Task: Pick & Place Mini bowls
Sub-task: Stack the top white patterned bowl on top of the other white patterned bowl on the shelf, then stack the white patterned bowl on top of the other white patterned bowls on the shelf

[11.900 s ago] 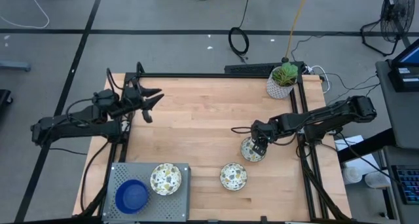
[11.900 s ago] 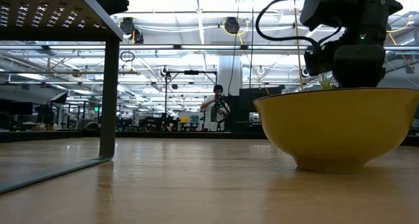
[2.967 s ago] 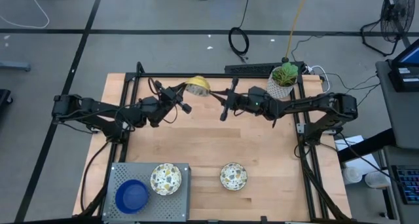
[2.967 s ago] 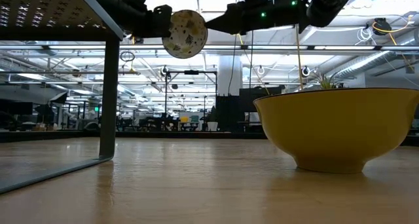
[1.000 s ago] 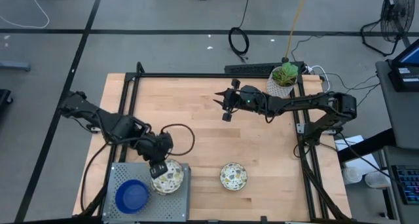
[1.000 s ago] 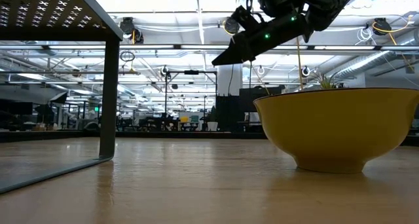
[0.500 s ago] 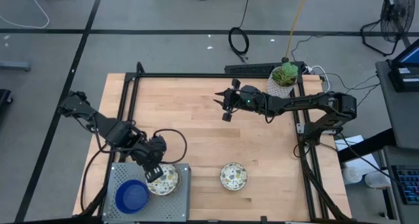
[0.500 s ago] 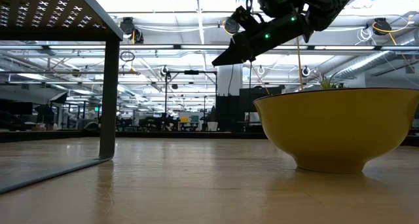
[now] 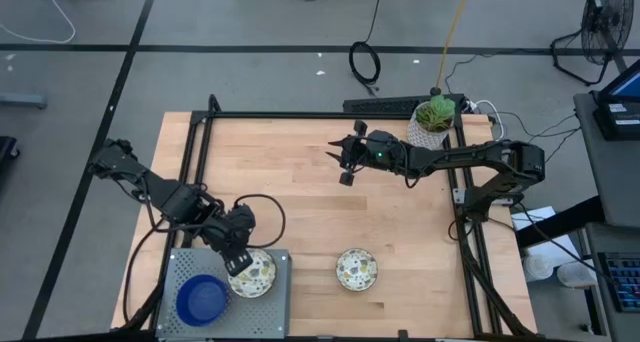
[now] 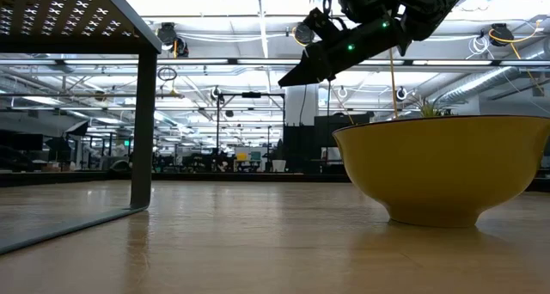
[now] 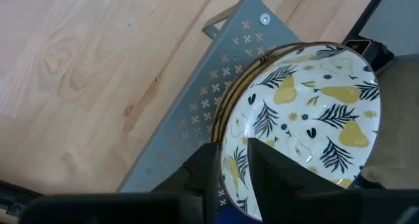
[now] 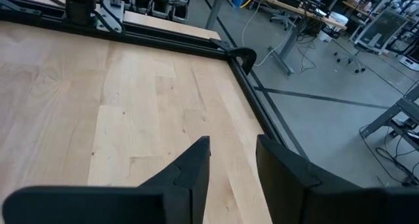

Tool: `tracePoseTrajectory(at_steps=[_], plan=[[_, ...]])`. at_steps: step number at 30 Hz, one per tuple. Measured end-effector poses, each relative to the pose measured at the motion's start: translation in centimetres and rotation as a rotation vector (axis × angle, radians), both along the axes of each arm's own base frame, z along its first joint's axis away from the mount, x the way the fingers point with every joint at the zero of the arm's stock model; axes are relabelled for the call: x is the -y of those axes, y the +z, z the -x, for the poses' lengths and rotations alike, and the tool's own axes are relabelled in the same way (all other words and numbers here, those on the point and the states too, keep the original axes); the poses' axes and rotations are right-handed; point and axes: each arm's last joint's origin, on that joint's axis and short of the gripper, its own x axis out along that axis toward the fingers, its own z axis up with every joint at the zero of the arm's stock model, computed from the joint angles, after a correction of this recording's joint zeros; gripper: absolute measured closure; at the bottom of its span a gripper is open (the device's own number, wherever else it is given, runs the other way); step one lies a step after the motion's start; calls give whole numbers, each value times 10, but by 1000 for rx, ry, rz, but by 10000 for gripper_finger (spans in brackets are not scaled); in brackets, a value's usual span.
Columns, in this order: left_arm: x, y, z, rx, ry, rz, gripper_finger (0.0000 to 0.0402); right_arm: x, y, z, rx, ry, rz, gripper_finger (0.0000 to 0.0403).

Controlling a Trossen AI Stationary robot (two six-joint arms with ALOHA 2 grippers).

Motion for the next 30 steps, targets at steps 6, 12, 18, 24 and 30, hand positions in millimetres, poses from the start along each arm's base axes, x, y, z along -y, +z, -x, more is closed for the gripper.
tracePoseTrajectory(at_steps=[6,12,18,24,30], plan=[[1,0,-1,0,-16,19,299,0,0,0,0,0,0,291],[-6,8,3,75,-79,-14,296,0,0,0,-3,0,6,292],[-26,30,20,292,-120,-207,289,0,-1,0,-16,0,3,292],[-48,55,35,545,-102,-697,282,-4,-3,0,-38,10,-9,291],[-66,67,33,673,-17,-945,282,-18,0,2,-60,56,-1,293]])
